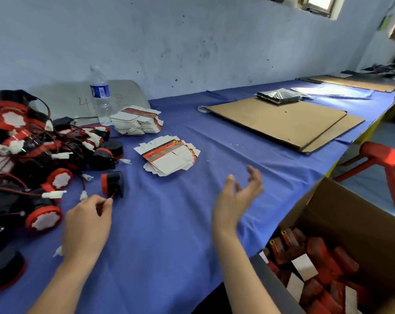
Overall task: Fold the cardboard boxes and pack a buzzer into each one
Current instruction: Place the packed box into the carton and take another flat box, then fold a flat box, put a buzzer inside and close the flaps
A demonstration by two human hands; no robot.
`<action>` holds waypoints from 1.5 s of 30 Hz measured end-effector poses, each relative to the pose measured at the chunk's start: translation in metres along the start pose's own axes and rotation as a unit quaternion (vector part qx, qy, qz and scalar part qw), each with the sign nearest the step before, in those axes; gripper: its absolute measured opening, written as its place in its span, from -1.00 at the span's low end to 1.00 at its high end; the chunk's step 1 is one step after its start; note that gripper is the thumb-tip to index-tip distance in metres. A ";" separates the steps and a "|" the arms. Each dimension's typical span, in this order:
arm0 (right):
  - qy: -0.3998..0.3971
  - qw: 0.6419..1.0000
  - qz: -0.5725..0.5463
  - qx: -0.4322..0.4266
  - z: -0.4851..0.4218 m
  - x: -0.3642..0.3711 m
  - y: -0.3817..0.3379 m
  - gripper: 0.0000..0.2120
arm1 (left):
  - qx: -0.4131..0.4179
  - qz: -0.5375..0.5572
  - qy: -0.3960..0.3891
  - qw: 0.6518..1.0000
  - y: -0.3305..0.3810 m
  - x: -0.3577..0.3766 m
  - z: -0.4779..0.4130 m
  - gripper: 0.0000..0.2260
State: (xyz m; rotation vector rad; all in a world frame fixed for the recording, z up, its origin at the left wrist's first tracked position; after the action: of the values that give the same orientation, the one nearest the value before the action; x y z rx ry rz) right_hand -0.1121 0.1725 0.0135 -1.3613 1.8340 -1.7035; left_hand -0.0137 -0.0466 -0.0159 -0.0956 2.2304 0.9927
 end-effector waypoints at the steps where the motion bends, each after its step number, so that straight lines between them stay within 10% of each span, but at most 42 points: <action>1: -0.078 0.997 0.028 0.009 0.007 0.013 0.007 -0.60 | 0.005 0.014 0.004 1.000 0.002 -0.001 0.000 -0.86; 8: -0.455 0.795 0.373 -0.146 0.032 0.089 0.062 -0.41 | 0.019 0.056 -0.038 0.997 0.009 0.003 0.008 -0.79; 15: -0.472 0.682 0.528 -0.185 0.027 0.113 0.085 -0.50 | -0.005 0.016 -0.074 0.997 0.004 0.007 0.007 -0.84; 23: -0.388 0.733 0.490 -0.268 0.031 0.113 0.069 -0.80 | -0.021 -0.007 -0.083 0.996 0.003 0.008 0.007 -0.82; 28: -0.290 0.880 0.342 -0.158 0.018 0.104 0.067 -0.84 | -0.021 -0.010 -0.081 0.996 0.004 0.008 0.006 -0.83; 35: -0.121 0.979 0.160 -0.037 0.001 0.100 0.061 -0.85 | -0.021 -0.011 -0.080 0.997 0.002 0.009 0.005 -0.84; 41: -0.148 0.981 -0.026 0.120 -0.004 0.098 0.053 -0.86 | -0.016 0.007 -0.011 1.000 -0.001 0.011 0.004 -0.82; 45: -0.333 0.894 -0.101 0.281 0.004 0.099 0.052 -0.81 | -0.076 0.112 0.112 0.985 -0.010 0.005 -0.006 -0.90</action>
State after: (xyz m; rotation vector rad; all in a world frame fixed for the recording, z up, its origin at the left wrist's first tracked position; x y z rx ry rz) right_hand -0.1820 0.0854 0.0027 -1.6154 0.7720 -1.4187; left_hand -0.0175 -0.0566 -0.0222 -0.0245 2.4039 1.3306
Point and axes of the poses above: each hand's wrist, its own z-axis away from the middle knuckle, its own x-axis out of the palm, y = z × x, the point moved 1 cm from there along -z, towards the middle knuckle, and after that the axes turned 3 degrees about y, right-handed, at the moved point
